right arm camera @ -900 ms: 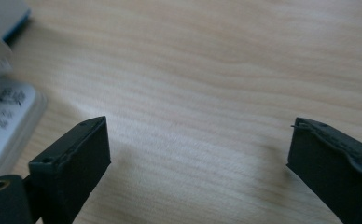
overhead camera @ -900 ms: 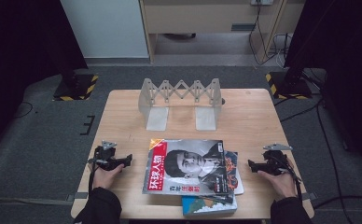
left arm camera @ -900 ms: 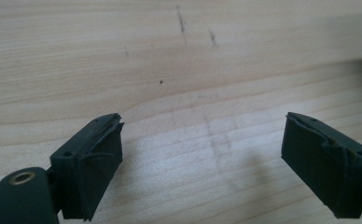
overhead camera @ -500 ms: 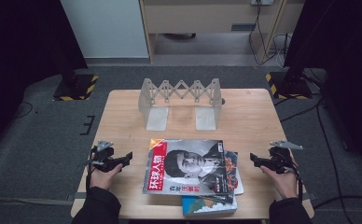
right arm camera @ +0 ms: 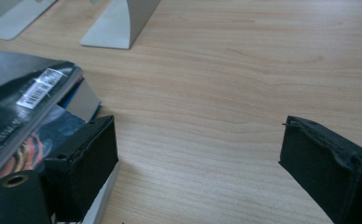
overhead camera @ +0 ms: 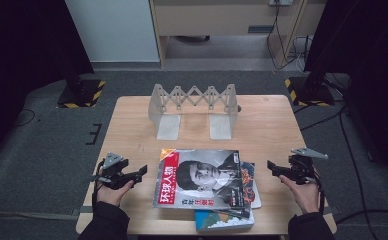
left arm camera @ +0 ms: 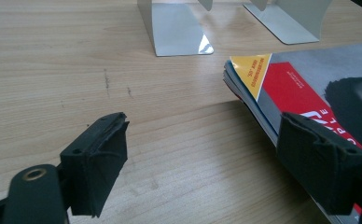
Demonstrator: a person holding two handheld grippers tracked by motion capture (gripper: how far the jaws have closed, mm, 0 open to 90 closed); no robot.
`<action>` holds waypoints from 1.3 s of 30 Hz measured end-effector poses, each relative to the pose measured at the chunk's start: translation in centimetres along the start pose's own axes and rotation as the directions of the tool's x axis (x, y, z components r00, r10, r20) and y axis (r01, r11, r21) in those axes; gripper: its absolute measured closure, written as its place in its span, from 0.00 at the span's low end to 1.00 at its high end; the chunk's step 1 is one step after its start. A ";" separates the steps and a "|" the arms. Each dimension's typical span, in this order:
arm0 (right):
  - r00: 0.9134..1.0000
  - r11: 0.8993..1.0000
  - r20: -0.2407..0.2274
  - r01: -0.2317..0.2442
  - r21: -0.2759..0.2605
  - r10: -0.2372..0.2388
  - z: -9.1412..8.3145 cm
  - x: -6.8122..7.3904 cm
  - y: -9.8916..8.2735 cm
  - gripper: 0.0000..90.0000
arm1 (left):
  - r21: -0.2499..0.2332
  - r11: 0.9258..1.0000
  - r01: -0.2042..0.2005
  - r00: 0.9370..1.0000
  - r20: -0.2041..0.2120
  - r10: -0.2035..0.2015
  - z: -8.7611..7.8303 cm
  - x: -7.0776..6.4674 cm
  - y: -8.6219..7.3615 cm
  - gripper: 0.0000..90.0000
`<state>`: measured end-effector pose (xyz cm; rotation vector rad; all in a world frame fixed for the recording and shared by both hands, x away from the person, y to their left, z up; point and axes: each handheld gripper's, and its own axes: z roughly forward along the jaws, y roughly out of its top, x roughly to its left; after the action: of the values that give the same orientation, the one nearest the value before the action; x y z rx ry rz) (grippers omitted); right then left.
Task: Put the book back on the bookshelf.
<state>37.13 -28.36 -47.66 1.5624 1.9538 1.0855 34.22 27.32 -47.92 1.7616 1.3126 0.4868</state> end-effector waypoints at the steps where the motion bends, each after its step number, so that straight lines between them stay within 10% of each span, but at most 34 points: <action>1: 1.000 1.000 -0.002 0.003 -0.005 -0.003 -0.1 0.1 0.1 0.12 | -0.001 1.000 -0.002 1.000 0.001 0.002 -0.2 0.0 -0.1 0.17; 39: 0.983 0.996 -0.163 0.083 -0.032 -0.087 -1.1 7.6 1.5 0.11 | 0.068 0.997 -0.018 0.997 0.074 0.013 -0.7 -4.5 -1.1 0.27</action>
<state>35.15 -21.41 -44.70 1.4022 2.0842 1.2326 31.36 23.56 -47.65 1.8306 1.2783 0.3858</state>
